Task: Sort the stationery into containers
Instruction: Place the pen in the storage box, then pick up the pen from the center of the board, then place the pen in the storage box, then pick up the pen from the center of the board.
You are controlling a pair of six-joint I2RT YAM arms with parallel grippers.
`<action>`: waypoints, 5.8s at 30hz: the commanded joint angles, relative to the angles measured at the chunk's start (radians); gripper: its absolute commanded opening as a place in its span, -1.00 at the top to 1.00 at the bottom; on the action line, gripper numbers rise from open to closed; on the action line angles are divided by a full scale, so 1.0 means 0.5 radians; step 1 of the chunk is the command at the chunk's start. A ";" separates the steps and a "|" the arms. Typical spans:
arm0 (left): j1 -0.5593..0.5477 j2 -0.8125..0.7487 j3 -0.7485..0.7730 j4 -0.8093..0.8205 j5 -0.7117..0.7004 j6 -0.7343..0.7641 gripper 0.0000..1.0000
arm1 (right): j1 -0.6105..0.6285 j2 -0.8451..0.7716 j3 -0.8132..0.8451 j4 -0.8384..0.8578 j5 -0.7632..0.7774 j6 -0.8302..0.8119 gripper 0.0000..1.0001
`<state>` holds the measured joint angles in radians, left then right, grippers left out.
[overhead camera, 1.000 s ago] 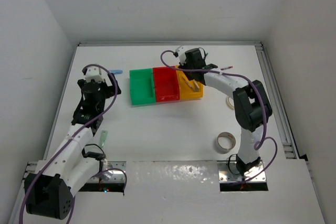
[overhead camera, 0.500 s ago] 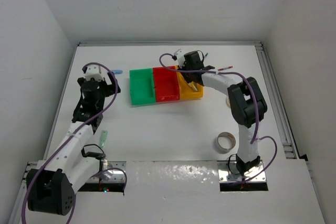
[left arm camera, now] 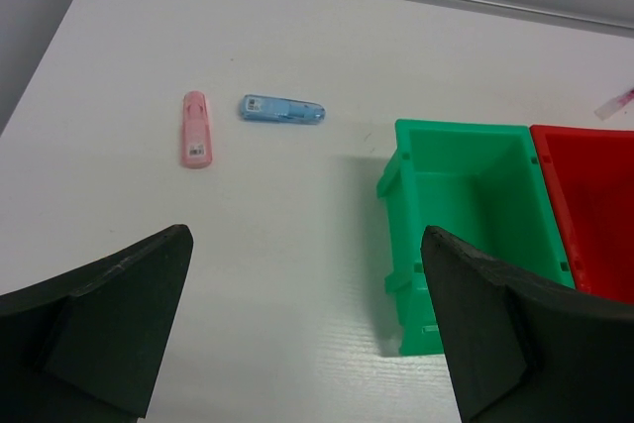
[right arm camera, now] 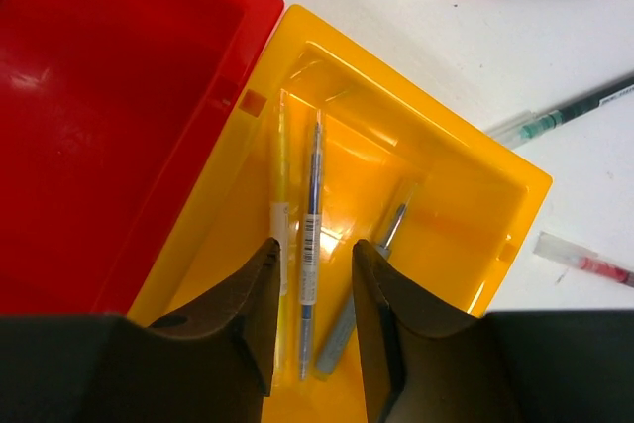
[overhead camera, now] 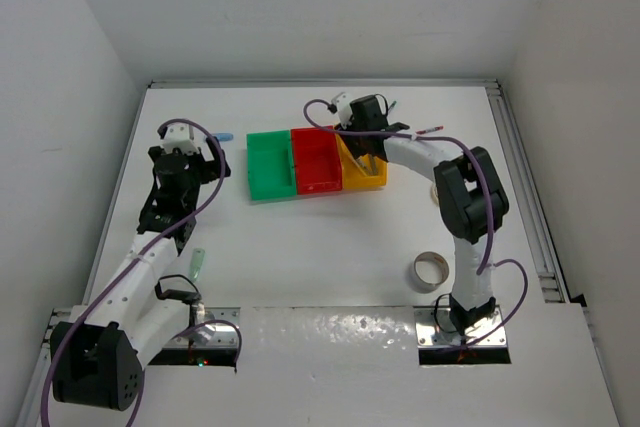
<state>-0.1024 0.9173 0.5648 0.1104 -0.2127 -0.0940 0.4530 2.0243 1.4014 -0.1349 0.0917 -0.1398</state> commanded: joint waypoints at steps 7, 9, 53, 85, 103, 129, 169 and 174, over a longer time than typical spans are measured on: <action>0.027 -0.015 0.055 0.110 0.079 0.007 -0.97 | -0.197 -0.352 0.176 -0.030 0.034 0.832 1.00; 0.027 -0.009 0.055 0.098 0.076 0.004 -0.97 | -0.341 -0.355 0.231 -0.077 0.053 1.079 1.00; 0.104 -0.006 0.006 0.206 0.042 0.013 -0.96 | -0.970 0.906 1.195 -1.163 0.228 2.731 0.78; 0.107 -0.126 0.002 0.184 0.106 0.004 -0.96 | -0.415 -0.468 0.127 -0.237 0.470 0.961 1.00; 0.094 -0.175 0.012 0.046 0.091 0.022 -0.96 | 0.106 -0.171 0.054 -0.006 0.289 -0.150 1.00; 0.104 -0.061 0.061 0.083 0.198 0.035 -0.95 | 0.125 -0.143 0.050 -0.080 0.317 -0.046 0.37; 0.156 0.764 0.689 0.043 0.186 0.108 -0.91 | -0.535 1.139 1.765 -0.690 0.657 2.363 0.12; 0.192 0.914 0.809 0.135 0.192 0.117 -0.91 | -0.532 1.170 1.781 -0.785 0.666 2.381 0.18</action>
<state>-0.0284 1.3529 0.9104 0.0959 -0.1127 -0.0456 0.1928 2.6057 2.2490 -0.4961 0.3973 1.0267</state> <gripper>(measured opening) 0.952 0.414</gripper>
